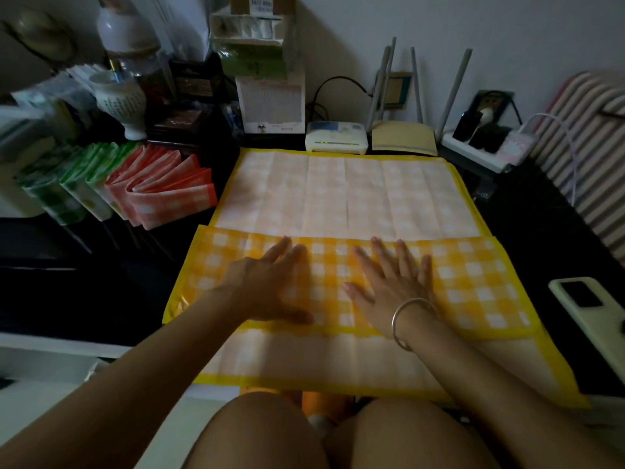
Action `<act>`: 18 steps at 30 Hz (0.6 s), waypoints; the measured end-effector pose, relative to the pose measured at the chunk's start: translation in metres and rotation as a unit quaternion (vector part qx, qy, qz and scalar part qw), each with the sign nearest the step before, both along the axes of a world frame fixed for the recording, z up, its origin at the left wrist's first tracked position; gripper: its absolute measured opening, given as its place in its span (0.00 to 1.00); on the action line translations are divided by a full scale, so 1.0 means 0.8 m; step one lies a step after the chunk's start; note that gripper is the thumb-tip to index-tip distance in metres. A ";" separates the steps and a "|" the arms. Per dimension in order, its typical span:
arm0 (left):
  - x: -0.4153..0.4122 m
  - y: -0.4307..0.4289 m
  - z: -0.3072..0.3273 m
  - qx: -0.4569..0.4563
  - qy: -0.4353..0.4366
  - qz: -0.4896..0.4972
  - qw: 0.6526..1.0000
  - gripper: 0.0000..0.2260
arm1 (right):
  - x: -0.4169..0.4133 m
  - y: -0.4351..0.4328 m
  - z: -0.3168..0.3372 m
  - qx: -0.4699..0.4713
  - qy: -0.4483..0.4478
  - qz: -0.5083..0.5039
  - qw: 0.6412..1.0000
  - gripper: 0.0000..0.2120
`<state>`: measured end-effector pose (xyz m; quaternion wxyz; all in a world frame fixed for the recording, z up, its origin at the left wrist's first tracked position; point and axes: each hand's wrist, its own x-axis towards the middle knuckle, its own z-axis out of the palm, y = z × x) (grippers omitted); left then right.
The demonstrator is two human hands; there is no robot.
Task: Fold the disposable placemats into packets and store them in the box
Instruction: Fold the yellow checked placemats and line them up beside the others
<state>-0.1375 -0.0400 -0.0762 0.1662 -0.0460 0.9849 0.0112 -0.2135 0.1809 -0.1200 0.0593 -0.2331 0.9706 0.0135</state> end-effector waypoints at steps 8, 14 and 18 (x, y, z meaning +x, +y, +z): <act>0.044 0.040 -0.004 0.039 0.205 -0.171 0.963 0.14 | 0.001 -0.002 -0.003 -0.002 0.016 -0.013 1.000 0.33; 0.056 0.038 -0.018 0.041 0.275 -0.262 0.924 0.13 | 0.001 -0.002 -0.004 -0.005 0.018 -0.011 1.000 0.33; 0.063 0.034 -0.019 0.023 0.287 -0.306 0.907 0.10 | 0.002 -0.002 -0.001 0.006 0.025 -0.008 1.000 0.34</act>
